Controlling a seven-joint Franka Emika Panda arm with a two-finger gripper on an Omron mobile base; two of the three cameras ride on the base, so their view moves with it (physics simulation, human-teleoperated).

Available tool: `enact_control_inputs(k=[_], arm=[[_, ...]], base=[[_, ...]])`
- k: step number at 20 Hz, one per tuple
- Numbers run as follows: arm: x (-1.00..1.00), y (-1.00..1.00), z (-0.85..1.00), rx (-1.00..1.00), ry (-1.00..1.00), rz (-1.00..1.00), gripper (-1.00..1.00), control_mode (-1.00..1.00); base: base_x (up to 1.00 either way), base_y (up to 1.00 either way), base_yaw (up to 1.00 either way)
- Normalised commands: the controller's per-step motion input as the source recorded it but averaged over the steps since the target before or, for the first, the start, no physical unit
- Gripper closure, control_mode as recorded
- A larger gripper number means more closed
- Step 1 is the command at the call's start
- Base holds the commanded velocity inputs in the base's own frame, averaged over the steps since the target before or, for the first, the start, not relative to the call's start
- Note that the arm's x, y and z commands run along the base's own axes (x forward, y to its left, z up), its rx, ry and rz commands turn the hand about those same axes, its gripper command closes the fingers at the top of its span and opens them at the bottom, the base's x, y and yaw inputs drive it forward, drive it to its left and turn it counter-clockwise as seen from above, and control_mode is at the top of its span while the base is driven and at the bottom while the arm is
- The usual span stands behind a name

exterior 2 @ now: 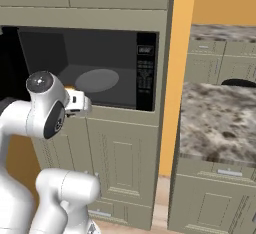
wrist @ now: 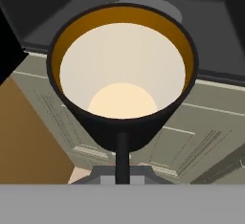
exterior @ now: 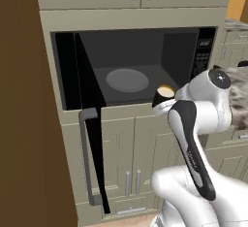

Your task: Pick the mug from the counter and place it inside the microwave. Then close the microwave.

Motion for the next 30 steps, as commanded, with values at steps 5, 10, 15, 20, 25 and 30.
enact_control_inputs(k=[5, 10, 15, 20, 25, 30], arm=[[0.63, 0.35, 0.05, -0.15, 0.05, -0.16, 1.0, -1.0], [0.38, 0.0, 0.0, -0.01, 0.0, -0.06, 1.0, -1.0], [0.37, 0.0, 0.03, 0.03, 0.0, 0.0, 1.0, -1.0], [0.36, 0.0, 0.0, 0.02, 0.0, 0.0, 1.0, -1.0], [0.5, 0.0, 0.0, 0.0, 0.04, 0.0, 1.0, -1.0], [0.57, 0.01, 0.0, 0.0, 0.11, 0.0, 1.0, -1.0]], base=[[0.0, 0.0, 0.0], [0.0, 0.0, 0.0], [0.0, 0.0, 0.0], [0.0, 0.0, 0.0], [0.0, 0.0, 0.0], [0.0, 0.0, 0.0]])
